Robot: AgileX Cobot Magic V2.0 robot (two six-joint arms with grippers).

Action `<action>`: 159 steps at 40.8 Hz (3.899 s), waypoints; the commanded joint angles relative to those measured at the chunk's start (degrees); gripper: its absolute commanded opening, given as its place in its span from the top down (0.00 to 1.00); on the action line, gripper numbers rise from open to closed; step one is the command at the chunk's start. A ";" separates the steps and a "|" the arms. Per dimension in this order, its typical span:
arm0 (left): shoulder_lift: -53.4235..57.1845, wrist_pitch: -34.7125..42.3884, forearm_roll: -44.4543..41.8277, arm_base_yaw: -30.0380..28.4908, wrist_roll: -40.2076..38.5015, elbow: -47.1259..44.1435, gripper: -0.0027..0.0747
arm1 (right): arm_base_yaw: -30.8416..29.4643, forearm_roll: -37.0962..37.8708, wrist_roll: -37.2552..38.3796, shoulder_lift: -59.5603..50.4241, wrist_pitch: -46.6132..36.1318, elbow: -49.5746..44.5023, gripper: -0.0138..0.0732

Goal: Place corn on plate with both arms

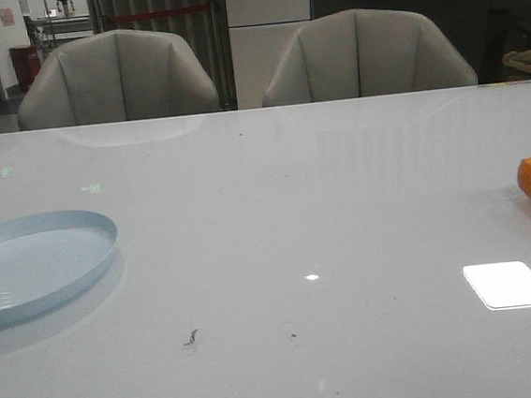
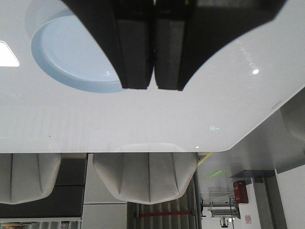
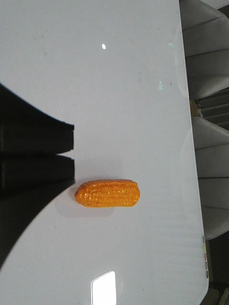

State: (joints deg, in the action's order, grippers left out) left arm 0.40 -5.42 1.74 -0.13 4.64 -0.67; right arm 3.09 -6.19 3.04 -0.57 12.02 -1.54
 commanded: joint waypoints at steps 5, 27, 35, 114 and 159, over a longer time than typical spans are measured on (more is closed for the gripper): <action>1.11 5.42 0.50 -0.04 -0.55 -2.02 0.84 | 0.07 0.47 -0.20 -1.40 -4.45 1.16 0.78; 1.11 9.81 0.50 -0.04 -0.55 -2.02 0.84 | 0.07 0.47 -0.20 -1.40 -4.45 1.16 0.78; 1.11 18.95 0.50 -0.04 -0.55 -2.02 0.84 | 0.07 0.47 -0.20 -1.40 -8.28 1.16 0.78; -47.79 -13.21 0.17 -0.04 -0.55 43.71 0.33 | 0.07 0.46 -0.24 49.64 4.56 42.17 0.22; -98.86 -30.91 7.35 -3.75 -6.03 68.93 0.33 | 0.07 0.40 -0.24 49.78 8.17 42.17 0.22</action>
State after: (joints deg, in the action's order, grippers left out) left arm -98.38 -37.47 7.96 -3.92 -0.86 65.60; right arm 3.09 -6.19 3.04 49.46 24.10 38.61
